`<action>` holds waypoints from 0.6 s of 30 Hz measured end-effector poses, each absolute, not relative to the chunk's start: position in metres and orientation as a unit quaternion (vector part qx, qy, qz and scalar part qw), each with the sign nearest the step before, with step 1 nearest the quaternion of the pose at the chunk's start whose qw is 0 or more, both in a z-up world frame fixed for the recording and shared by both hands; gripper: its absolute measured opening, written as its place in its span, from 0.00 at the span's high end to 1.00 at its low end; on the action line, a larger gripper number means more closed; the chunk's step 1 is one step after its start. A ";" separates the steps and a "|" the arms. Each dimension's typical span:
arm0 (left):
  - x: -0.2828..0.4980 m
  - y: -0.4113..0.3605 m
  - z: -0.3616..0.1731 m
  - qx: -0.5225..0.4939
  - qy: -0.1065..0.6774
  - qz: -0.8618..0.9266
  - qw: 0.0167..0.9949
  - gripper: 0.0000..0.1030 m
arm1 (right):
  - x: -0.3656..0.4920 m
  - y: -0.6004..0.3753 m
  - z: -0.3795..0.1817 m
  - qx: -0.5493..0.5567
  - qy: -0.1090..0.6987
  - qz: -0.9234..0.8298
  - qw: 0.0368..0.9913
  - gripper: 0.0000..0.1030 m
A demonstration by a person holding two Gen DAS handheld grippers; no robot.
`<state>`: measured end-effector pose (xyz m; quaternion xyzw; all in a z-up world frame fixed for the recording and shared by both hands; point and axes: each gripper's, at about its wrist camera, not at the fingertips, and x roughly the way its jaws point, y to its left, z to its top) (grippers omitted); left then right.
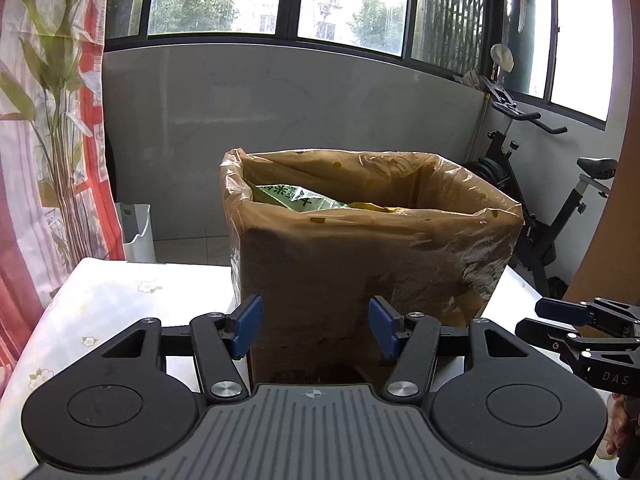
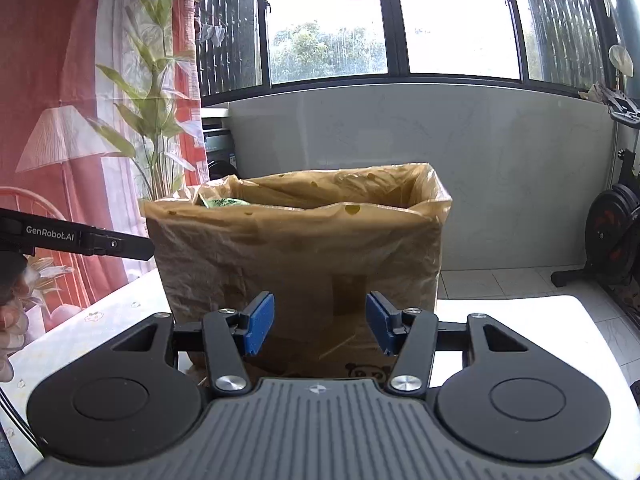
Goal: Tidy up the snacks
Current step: 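Move the left gripper to the bread pack while the right reaches the small brown packet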
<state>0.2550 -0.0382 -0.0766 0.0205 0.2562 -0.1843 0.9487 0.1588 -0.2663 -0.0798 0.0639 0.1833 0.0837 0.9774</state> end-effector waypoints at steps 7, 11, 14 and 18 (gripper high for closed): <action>0.238 -0.024 -0.105 0.011 0.276 -0.187 0.943 0.41 | 0.119 -0.248 -0.139 0.167 0.291 0.077 0.939 0.49; 0.227 -0.024 -0.117 0.009 0.290 -0.188 0.938 0.41 | 0.105 -0.232 -0.167 0.179 0.363 0.071 0.912 0.59; 0.217 -0.020 -0.129 -0.003 0.301 -0.194 0.934 0.41 | 0.101 -0.231 -0.176 0.190 0.378 0.049 0.905 0.70; 0.208 -0.018 -0.144 -0.011 0.315 -0.185 0.931 0.41 | 0.101 -0.225 -0.182 0.186 0.380 0.051 0.905 0.70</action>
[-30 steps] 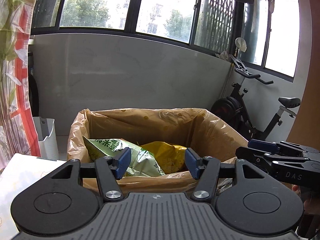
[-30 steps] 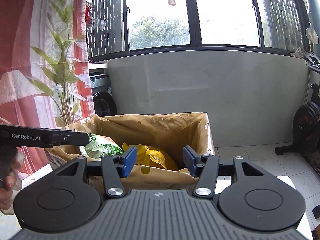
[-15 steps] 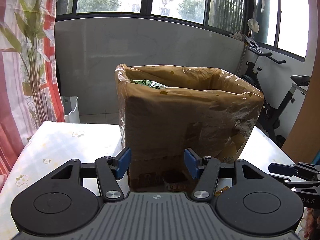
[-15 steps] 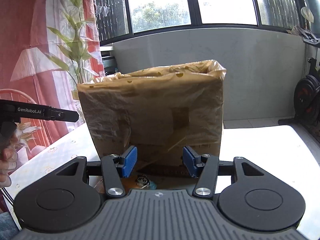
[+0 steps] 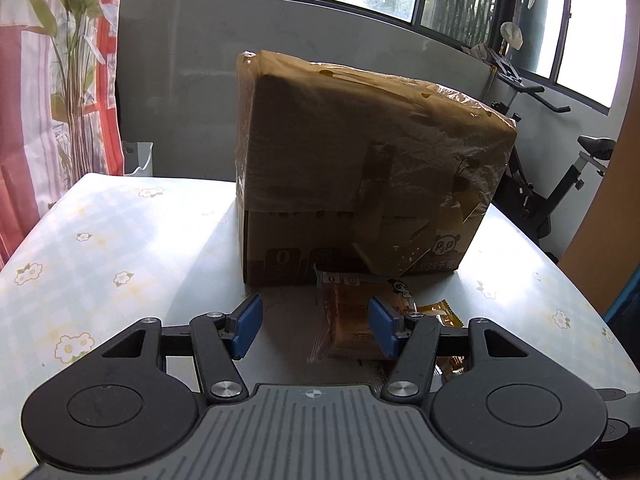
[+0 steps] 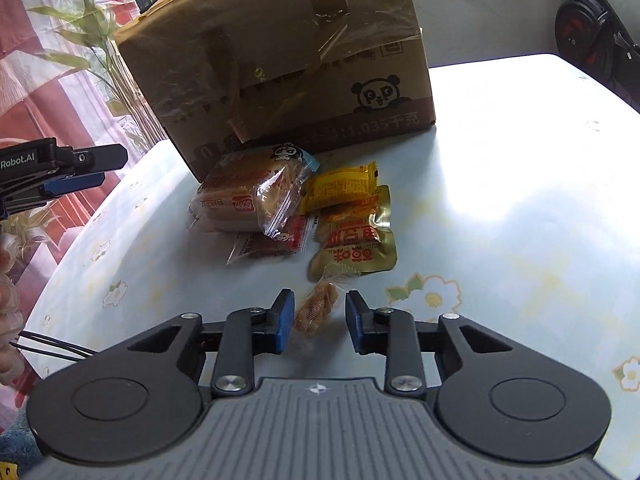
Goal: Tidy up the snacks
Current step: 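Move the left gripper to the bread pack while the right reaches the small brown packet, then grasp the bread pack with the left gripper while the right grasps the small brown packet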
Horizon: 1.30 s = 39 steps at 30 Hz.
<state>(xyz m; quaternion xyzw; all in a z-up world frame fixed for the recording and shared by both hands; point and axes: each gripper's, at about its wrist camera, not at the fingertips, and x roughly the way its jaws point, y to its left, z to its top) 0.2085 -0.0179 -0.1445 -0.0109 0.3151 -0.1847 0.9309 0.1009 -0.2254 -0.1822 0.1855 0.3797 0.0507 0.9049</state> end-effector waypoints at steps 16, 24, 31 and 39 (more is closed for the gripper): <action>0.227 -0.056 -0.173 -0.012 0.343 -0.200 0.918 0.26 | 0.107 -0.214 -0.183 0.121 0.352 0.073 0.925 0.76; 0.260 -0.100 -0.190 0.032 0.365 -0.190 0.911 0.22 | 0.103 -0.236 -0.179 0.135 0.325 0.051 0.935 0.76; 0.270 -0.117 -0.202 0.043 0.381 -0.179 0.906 0.07 | 0.103 -0.248 -0.178 0.143 0.311 0.048 0.938 0.76; 0.259 -0.114 -0.206 0.055 0.367 -0.179 0.911 0.17 | 0.099 -0.256 -0.175 0.153 0.293 0.043 0.943 0.75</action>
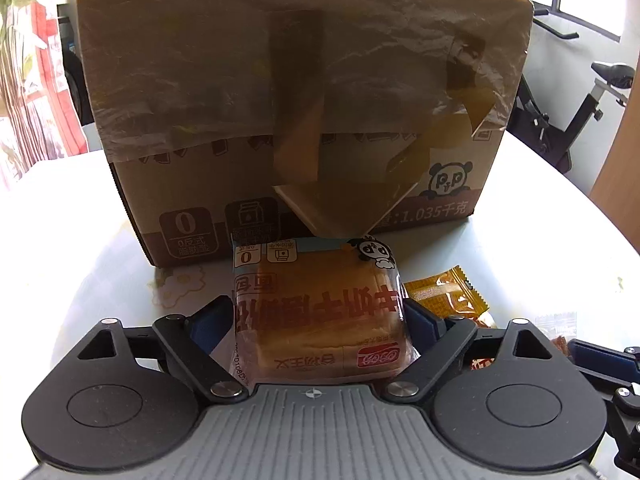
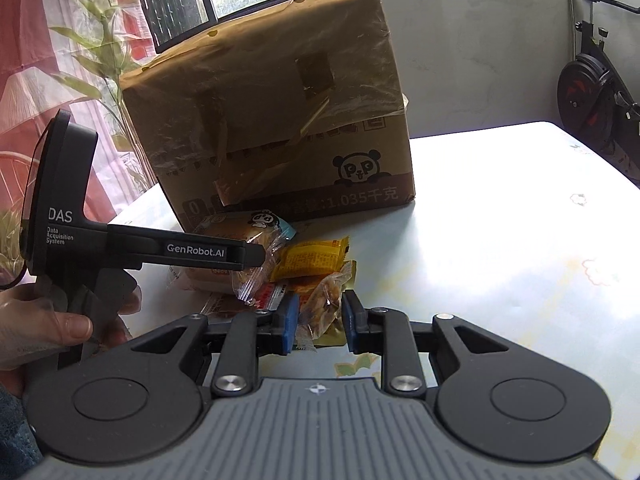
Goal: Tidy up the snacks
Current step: 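Grasp the bread pack with the left gripper while the right grasps the small brown packet, then carry both packs over the box and open both grippers to drop them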
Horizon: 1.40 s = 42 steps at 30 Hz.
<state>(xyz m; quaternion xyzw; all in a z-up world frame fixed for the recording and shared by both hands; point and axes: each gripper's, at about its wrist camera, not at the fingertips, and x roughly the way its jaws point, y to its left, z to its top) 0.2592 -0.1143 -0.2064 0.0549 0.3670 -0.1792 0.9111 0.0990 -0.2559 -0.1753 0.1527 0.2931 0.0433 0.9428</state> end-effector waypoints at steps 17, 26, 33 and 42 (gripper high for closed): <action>0.213 -0.061 -0.088 0.038 0.249 -0.240 0.938 0.28 | 0.116 -0.276 -0.105 0.121 0.188 0.064 0.973 0.75; 0.239 -0.073 -0.002 0.036 0.162 -0.241 0.956 0.28 | 0.169 -0.294 -0.040 0.070 0.124 0.088 0.986 0.75; 0.293 -0.129 0.006 0.060 0.153 -0.222 0.961 0.28 | 0.233 -0.299 -0.024 0.030 0.107 0.080 0.991 0.75; 0.346 -0.174 -0.020 0.066 0.186 -0.209 0.958 0.27 | 0.273 -0.308 -0.035 0.058 0.152 0.065 0.985 0.66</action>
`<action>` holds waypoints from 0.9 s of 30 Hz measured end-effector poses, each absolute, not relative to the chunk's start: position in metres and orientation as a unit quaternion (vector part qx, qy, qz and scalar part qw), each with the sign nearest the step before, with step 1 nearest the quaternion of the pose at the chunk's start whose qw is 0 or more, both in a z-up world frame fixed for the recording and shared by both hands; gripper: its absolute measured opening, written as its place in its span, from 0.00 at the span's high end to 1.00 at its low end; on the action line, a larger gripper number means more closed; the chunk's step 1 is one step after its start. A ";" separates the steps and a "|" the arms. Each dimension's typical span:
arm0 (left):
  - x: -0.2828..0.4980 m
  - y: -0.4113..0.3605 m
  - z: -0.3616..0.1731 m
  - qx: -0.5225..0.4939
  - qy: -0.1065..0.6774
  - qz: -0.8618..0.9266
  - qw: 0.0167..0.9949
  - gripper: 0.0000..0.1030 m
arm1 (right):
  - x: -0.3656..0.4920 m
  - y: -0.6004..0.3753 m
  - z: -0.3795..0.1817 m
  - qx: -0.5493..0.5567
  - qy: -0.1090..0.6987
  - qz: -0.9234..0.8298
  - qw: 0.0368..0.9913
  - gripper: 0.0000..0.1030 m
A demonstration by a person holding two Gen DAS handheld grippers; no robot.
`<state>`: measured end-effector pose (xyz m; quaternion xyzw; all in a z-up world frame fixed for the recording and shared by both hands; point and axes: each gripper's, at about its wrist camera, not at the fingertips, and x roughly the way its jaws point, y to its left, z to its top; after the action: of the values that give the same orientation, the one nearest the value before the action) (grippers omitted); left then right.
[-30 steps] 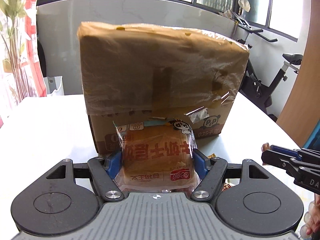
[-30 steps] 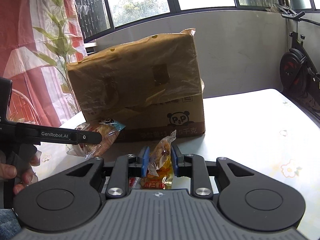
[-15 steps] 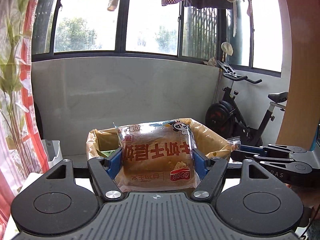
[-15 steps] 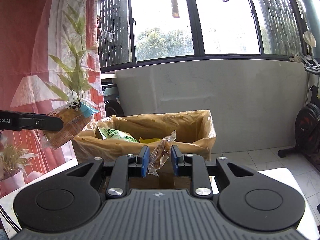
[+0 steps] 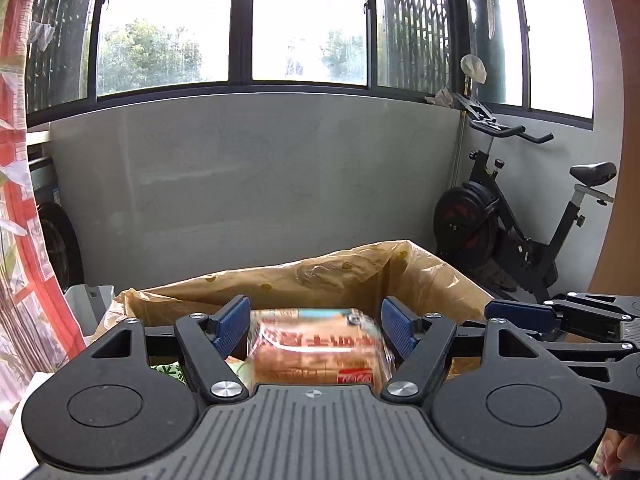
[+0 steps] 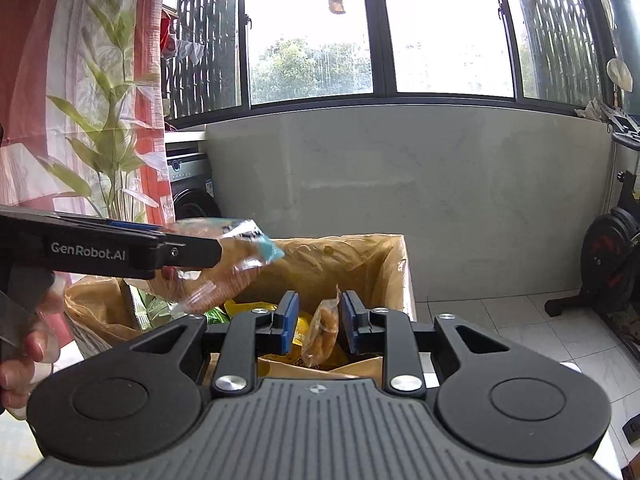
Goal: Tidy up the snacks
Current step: 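Carry both packs over the box and open both grippers to drop them, then move the left gripper to the jerky packet while the right reaches the gold packet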
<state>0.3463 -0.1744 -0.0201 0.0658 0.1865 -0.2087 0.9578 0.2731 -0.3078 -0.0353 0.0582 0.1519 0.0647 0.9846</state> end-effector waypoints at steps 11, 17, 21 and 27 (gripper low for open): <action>0.293 -0.129 -0.013 0.066 0.172 -0.218 0.958 0.27 | 0.215 -0.310 -0.034 0.087 0.121 0.062 0.987 0.57; 0.249 -0.096 -0.028 0.042 0.202 -0.234 0.950 0.27 | 0.167 -0.293 -0.054 0.091 0.119 0.064 0.987 0.41; 0.231 -0.081 -0.054 0.019 0.230 -0.239 0.943 0.27 | 0.145 -0.273 -0.090 0.074 0.148 0.048 0.985 0.41; 0.225 -0.069 -0.092 -0.004 0.252 -0.212 0.944 0.29 | 0.143 -0.252 -0.157 0.089 0.240 0.059 0.965 0.42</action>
<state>0.2251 -0.0692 -0.0923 -0.0044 0.2523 -0.2124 0.9440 0.1428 -0.2523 -0.1569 0.0895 0.2400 0.0589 0.9648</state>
